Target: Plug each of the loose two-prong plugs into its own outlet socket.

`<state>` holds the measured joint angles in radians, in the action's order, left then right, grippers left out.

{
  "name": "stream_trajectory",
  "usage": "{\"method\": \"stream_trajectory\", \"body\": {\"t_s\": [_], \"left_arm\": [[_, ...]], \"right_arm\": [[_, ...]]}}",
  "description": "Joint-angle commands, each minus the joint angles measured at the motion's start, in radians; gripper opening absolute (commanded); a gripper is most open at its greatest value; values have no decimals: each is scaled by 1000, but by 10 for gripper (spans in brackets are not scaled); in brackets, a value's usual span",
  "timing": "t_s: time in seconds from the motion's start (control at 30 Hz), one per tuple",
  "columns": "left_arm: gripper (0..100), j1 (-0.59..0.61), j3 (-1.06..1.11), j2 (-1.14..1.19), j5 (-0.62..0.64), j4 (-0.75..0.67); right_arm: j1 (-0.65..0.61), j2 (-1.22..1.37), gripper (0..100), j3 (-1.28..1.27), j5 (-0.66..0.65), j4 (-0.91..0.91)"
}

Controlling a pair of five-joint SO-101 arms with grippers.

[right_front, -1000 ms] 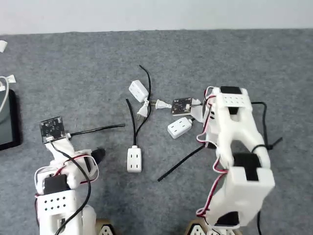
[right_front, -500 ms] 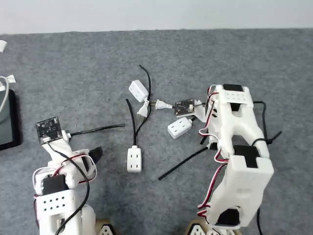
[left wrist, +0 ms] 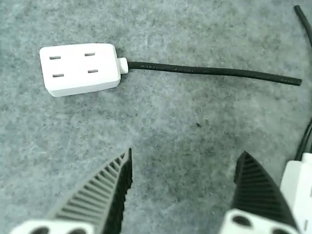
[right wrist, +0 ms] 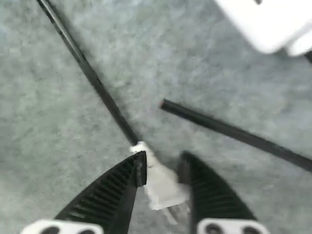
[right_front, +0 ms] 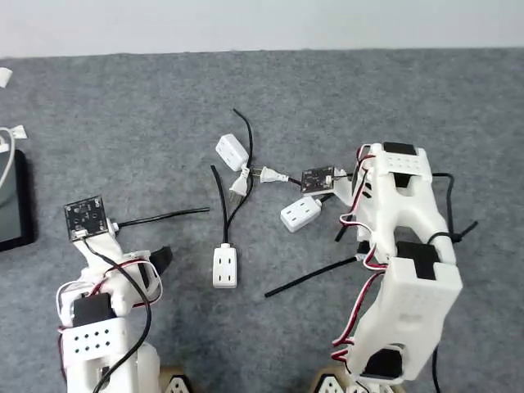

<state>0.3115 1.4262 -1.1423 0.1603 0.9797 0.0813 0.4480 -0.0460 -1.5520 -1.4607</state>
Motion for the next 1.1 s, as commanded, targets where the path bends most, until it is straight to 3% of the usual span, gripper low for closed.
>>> {"method": "stream_trajectory", "body": {"t_s": [0.0, 0.37, 0.8, 1.07], "left_arm": [[309, 0, -12, -8, -12, -25], [309, 0, -12, -11, -12, -28], [309, 0, -12, -11, -12, -28], [309, 0, -12, -11, -14, -28]], "right_arm": [[-5, -27, 217, 26, 2, -62], [-22, -165, 223, -41, -12, -140], [51, -133, 222, -201, -51, 147], [153, -87, 5, -199, -51, 311]]}}
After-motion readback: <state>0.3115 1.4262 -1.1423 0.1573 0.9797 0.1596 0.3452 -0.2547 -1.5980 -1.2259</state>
